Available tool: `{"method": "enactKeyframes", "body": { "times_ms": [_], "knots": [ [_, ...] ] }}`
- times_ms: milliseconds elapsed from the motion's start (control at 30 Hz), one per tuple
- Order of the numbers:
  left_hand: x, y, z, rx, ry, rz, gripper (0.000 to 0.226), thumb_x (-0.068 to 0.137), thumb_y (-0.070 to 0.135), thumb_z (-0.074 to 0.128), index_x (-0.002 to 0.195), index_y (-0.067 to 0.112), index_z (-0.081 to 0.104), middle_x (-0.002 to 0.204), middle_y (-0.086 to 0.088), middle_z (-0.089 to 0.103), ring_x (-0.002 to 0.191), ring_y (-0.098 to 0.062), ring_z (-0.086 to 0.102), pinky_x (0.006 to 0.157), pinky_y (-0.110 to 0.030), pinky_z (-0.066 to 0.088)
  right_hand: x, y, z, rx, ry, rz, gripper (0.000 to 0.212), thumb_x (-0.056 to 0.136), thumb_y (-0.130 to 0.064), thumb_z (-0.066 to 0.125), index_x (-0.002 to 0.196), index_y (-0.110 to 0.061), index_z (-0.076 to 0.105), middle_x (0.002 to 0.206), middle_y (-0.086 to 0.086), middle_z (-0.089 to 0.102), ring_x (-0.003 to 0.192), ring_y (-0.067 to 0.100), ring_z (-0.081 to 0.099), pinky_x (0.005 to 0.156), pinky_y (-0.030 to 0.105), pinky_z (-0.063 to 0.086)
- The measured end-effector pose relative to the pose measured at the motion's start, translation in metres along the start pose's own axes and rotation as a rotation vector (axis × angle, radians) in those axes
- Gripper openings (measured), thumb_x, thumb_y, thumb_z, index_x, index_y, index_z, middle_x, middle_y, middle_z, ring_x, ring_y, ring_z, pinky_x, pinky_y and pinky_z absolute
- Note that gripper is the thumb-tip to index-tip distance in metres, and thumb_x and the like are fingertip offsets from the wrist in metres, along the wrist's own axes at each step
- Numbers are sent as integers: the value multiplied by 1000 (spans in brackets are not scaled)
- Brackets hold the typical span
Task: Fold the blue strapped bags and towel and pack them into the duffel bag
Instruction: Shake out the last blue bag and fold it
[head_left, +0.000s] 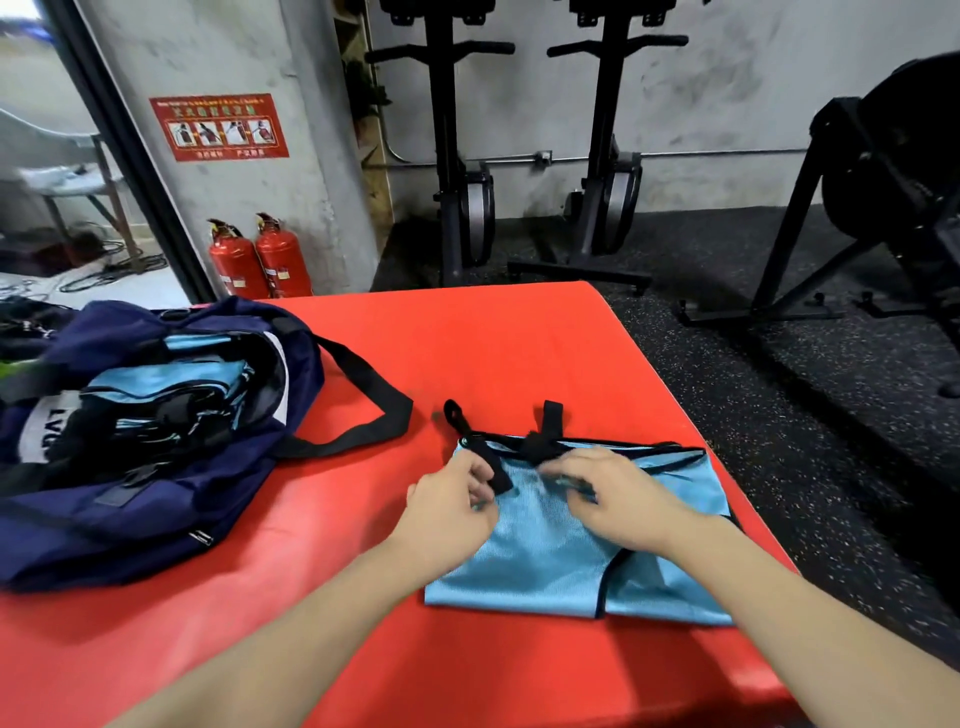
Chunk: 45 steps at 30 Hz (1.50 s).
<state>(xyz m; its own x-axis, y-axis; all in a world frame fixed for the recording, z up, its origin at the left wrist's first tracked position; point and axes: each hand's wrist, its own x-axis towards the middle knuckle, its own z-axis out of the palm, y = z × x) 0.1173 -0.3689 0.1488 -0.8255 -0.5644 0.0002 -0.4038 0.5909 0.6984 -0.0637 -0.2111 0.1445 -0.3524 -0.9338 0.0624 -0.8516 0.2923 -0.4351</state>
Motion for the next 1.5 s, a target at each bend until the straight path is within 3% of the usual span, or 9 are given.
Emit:
{"method": "enactKeyframes", "body": {
  "times_ms": [167,333,467,600,700,833,1033,1233,1500],
  "knots": [
    [7,14,5,-737,47,-68,47,89,-13,57,116,24,50,126,-5,59,108,-16,66,82,-22,50,5,-2,2,130,95,41,69,91,-10,51,151,-39,34,139,-12,49,103,-16,44,97,24,38],
    [15,24,11,-830,117,65,54,88,-18,51,122,24,46,135,0,47,130,-13,53,99,-23,48,18,7,4,33,94,61,63,92,-23,53,152,-31,35,154,-8,42,143,15,33,116,44,30],
    [30,15,15,-619,175,229,50,76,-14,60,110,23,56,132,9,49,138,-13,45,116,-32,37,27,4,8,-113,11,104,60,97,-35,53,153,-32,32,158,-13,35,146,14,27,115,39,21],
    [47,-10,10,-77,166,243,33,87,9,68,118,20,63,154,9,30,140,-4,34,112,-6,17,31,3,10,-137,6,119,60,97,-43,49,153,-33,31,159,-13,33,145,16,26,115,41,21],
    [54,-27,11,116,107,119,60,97,41,60,149,20,41,162,1,24,151,-19,17,123,-30,15,31,5,9,-147,-9,113,60,98,-48,46,154,-34,29,159,-14,31,146,16,25,116,43,21],
    [56,-28,12,313,122,-6,69,97,62,44,155,29,28,160,4,23,148,-22,12,120,-48,12,31,6,10,-146,-26,117,61,98,-50,46,154,-35,28,160,-14,30,146,17,24,117,42,19],
    [51,-23,10,373,107,-31,73,94,69,40,155,31,26,160,-2,17,147,-26,10,119,-51,11,30,7,11,-156,-35,112,63,97,-54,43,155,-36,26,162,-13,26,148,16,20,117,44,16],
    [16,9,14,388,228,78,64,96,49,53,152,26,33,160,-5,17,145,-26,15,115,-45,20,20,13,5,-228,-14,64,81,80,-73,19,152,-39,33,161,-17,26,150,13,16,119,45,10],
    [-45,26,64,511,82,12,62,83,64,41,128,26,60,143,-17,50,129,-41,49,111,-53,30,1,23,8,-153,285,-182,26,89,-38,52,103,-23,69,106,-10,64,100,13,56,91,35,47]
  ]
}}
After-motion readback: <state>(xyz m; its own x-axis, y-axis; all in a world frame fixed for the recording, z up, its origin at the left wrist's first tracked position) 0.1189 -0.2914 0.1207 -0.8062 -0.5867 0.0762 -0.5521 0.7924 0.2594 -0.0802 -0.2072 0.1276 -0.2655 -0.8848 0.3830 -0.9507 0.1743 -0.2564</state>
